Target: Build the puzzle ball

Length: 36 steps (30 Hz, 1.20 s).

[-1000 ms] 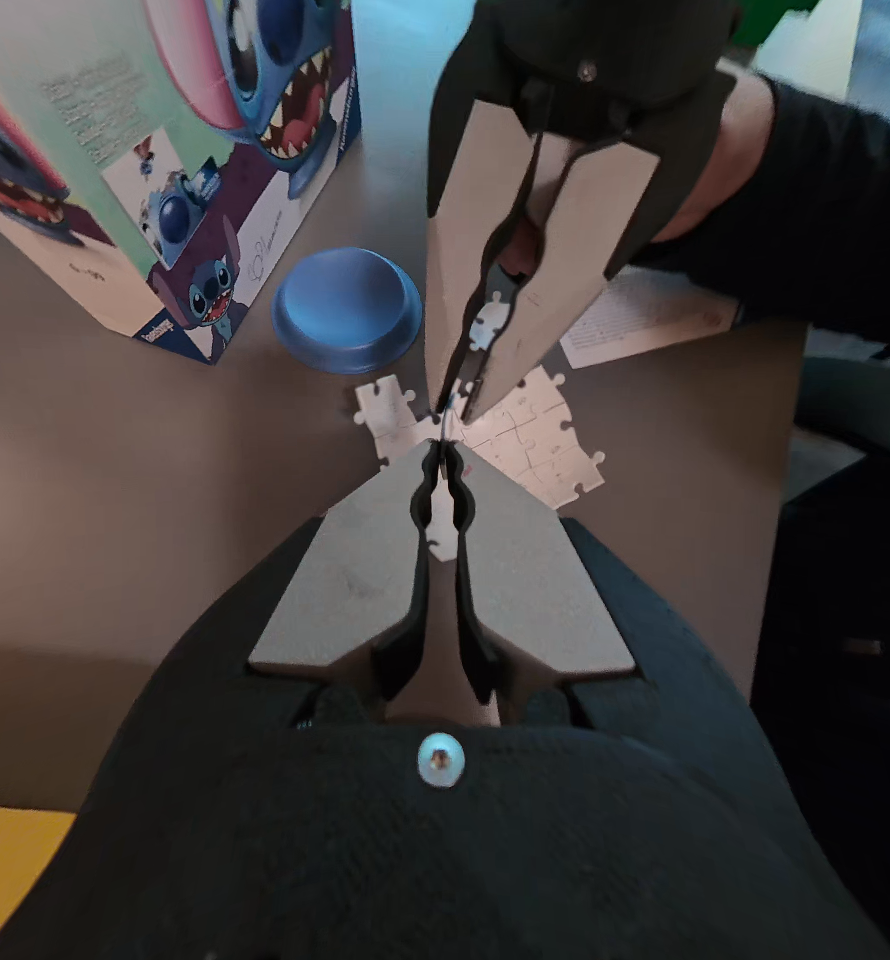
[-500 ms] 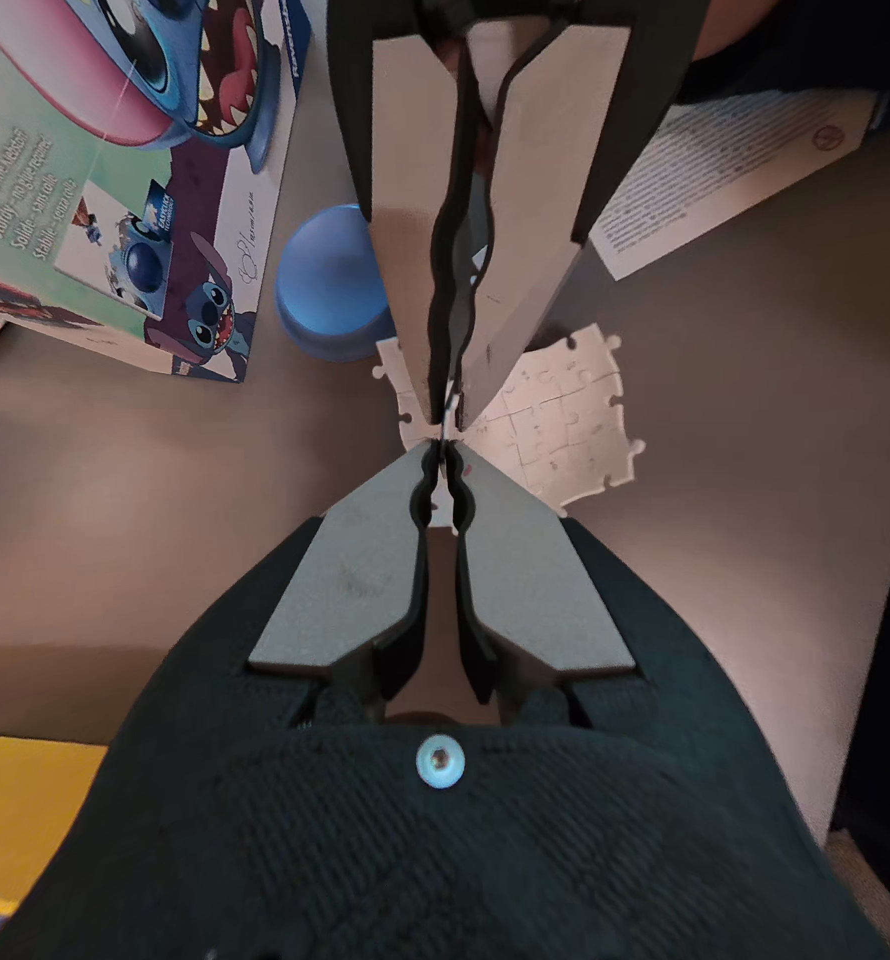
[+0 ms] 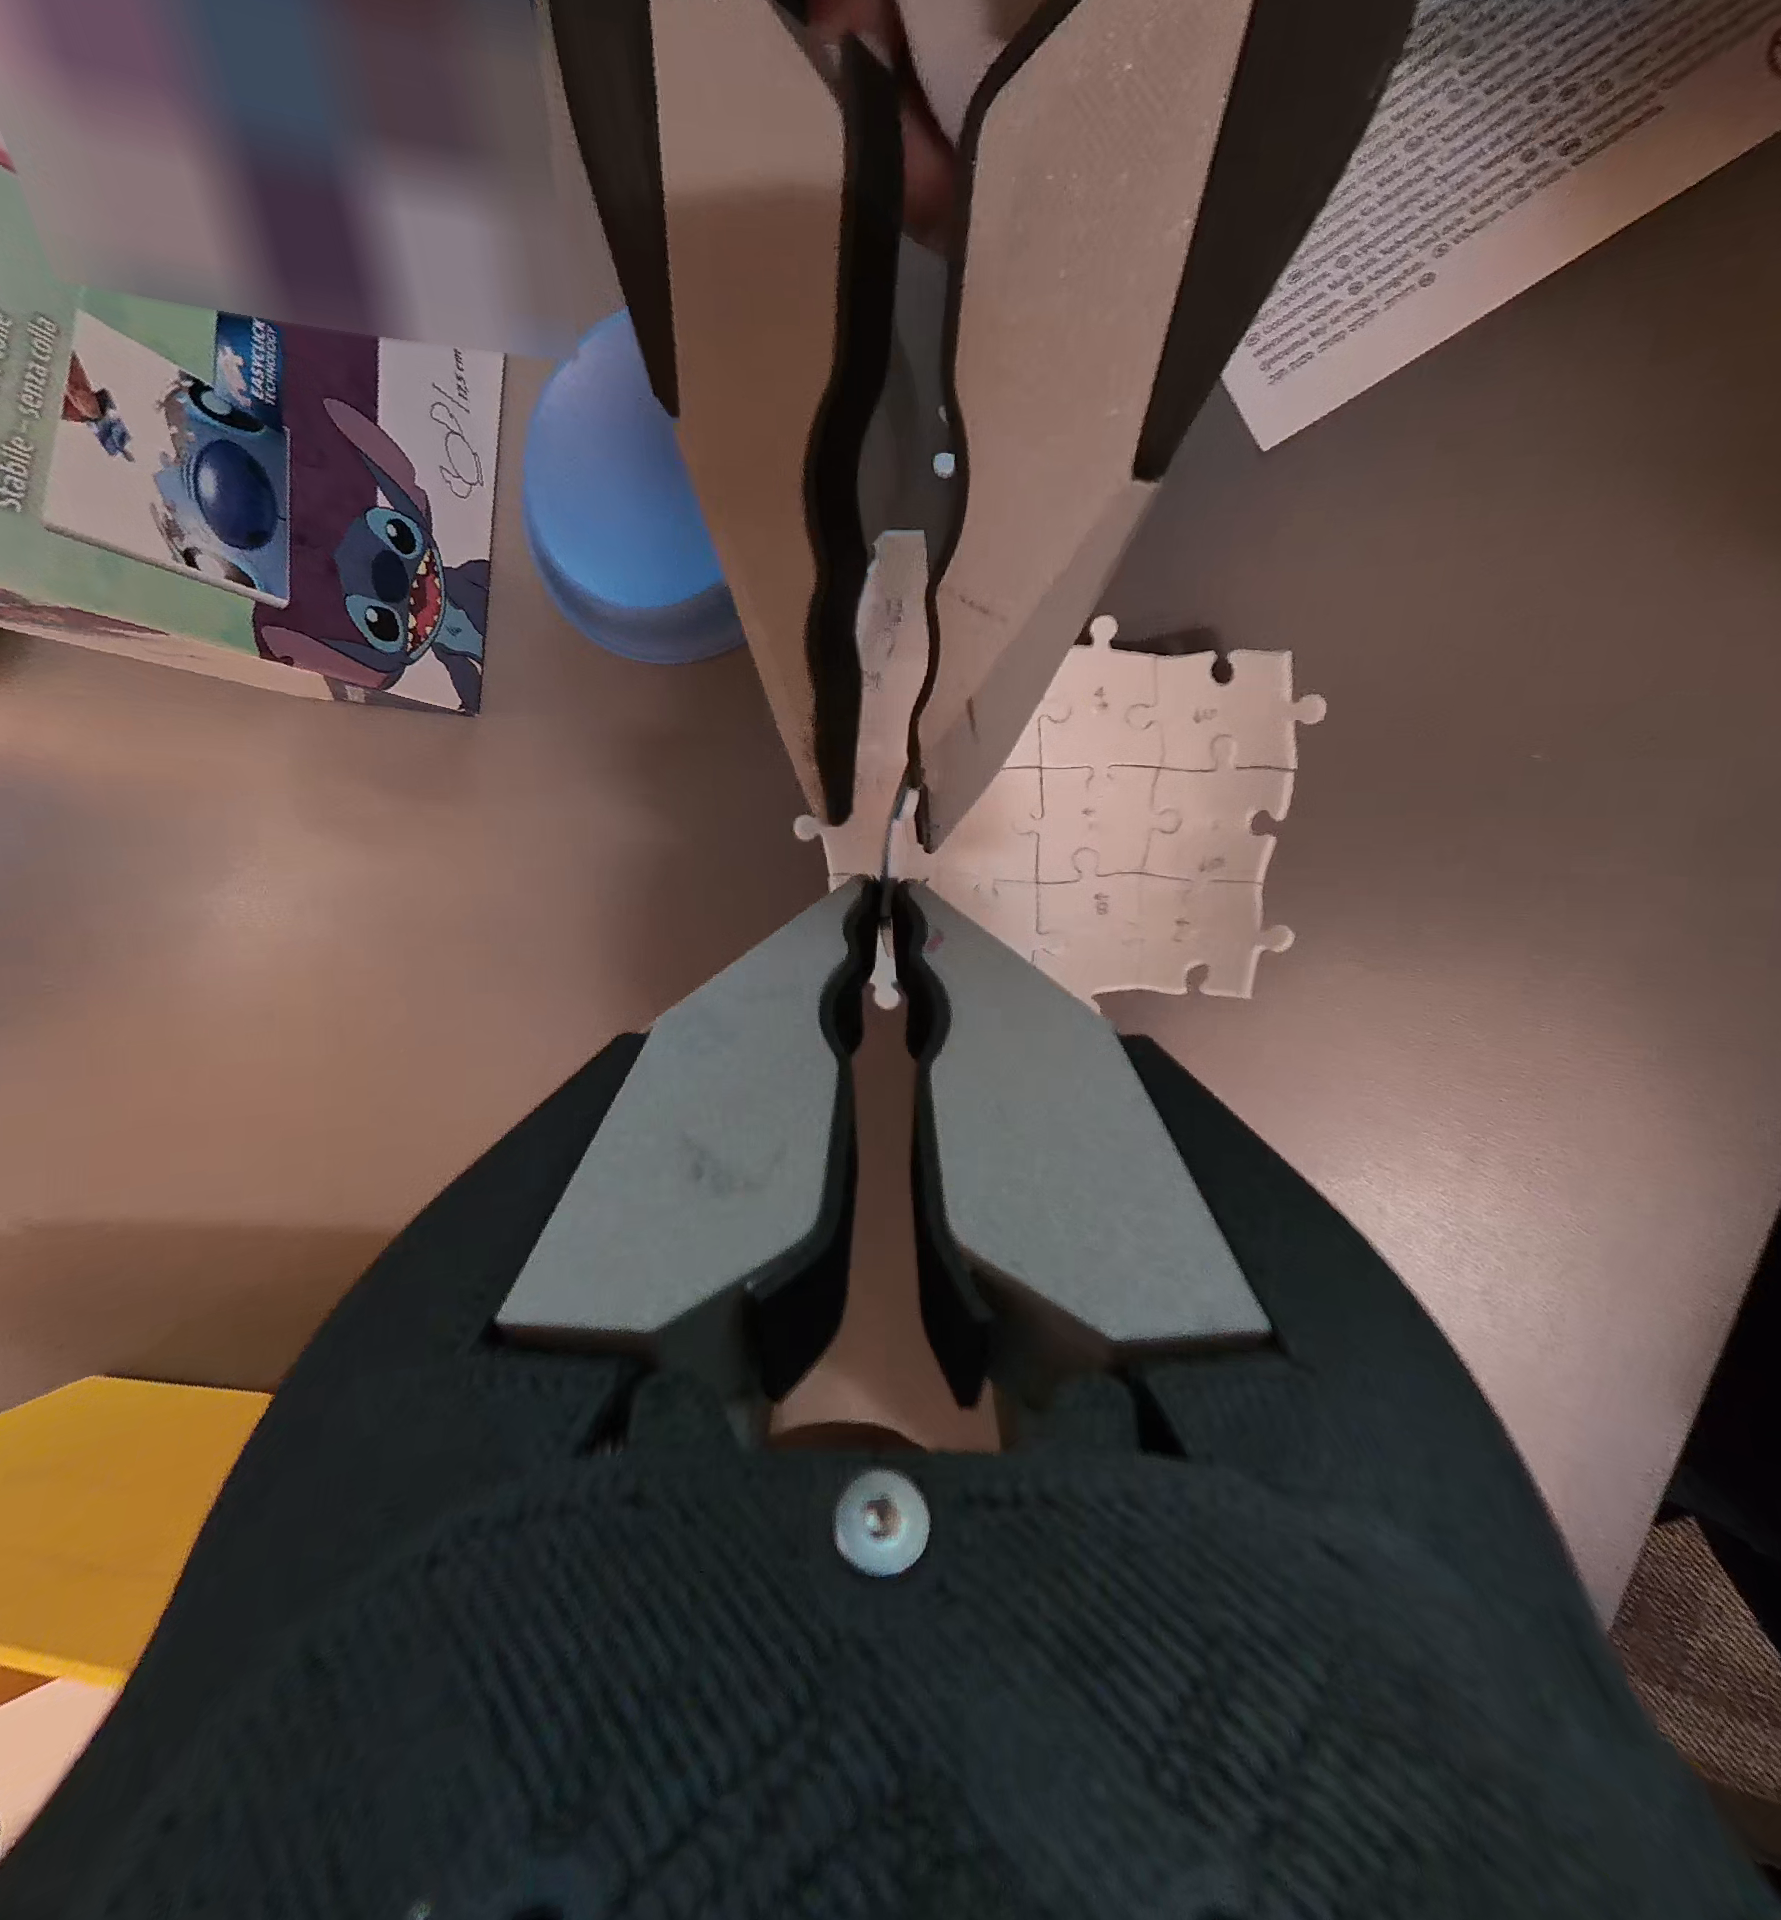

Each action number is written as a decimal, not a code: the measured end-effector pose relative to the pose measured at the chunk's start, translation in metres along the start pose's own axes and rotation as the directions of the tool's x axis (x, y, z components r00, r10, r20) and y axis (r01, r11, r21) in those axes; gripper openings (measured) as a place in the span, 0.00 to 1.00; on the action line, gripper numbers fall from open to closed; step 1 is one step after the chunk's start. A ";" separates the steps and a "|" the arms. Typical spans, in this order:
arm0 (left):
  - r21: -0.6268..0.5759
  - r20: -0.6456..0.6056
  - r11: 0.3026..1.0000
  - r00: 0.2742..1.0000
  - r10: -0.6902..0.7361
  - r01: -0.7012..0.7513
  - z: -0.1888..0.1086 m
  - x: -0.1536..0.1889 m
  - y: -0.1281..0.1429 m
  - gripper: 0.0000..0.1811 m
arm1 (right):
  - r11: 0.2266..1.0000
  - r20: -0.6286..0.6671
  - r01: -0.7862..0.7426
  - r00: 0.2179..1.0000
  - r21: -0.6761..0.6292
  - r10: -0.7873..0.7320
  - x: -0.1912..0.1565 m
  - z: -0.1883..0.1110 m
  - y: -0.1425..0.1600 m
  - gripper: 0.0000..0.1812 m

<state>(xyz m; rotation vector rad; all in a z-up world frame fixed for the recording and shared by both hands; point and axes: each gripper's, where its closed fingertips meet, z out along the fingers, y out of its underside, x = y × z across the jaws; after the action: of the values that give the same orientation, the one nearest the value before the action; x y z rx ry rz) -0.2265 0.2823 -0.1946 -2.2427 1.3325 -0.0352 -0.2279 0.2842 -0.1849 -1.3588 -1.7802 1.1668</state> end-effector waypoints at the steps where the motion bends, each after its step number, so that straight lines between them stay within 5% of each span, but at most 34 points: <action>1: -0.002 -0.003 1.000 1.000 -0.002 0.002 0.000 0.000 0.000 0.00 | 1.000 -0.003 0.010 1.000 -0.004 -0.010 0.000 0.000 0.000 0.06; 15: -0.003 -0.022 0.999 0.999 -0.038 0.038 0.007 -0.002 0.003 0.00 | 0.999 -0.034 0.041 0.999 -0.014 -0.041 0.001 0.001 0.001 0.00; 19: 0.045 -0.135 0.991 0.984 -0.120 0.127 0.012 0.000 -0.003 0.14 | 0.998 -0.058 -0.041 0.998 -0.049 0.038 0.009 -0.011 0.007 0.00; 25: 0.047 -0.413 0.948 0.870 -0.269 0.315 0.030 -0.013 -0.015 0.17 | 0.993 -0.147 -0.111 0.982 0.039 0.116 0.031 -0.055 -0.001 0.00; 30: -0.039 -0.591 0.957 0.765 -0.255 0.289 0.044 -0.007 -0.030 0.17 | 0.989 -0.198 -0.105 0.972 0.100 0.123 0.039 -0.079 -0.006 0.00; 36: -0.157 -0.642 0.976 0.735 -0.217 0.151 0.063 0.011 -0.029 0.17 | 0.985 -0.210 -0.102 0.969 0.136 0.130 0.042 -0.093 -0.010 0.00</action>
<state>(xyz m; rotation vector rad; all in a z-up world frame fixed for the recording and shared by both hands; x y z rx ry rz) -0.1794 0.3107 -0.2386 -2.5496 1.4450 -0.9405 -0.1641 0.3492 -0.1378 -1.4723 -1.4672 1.1212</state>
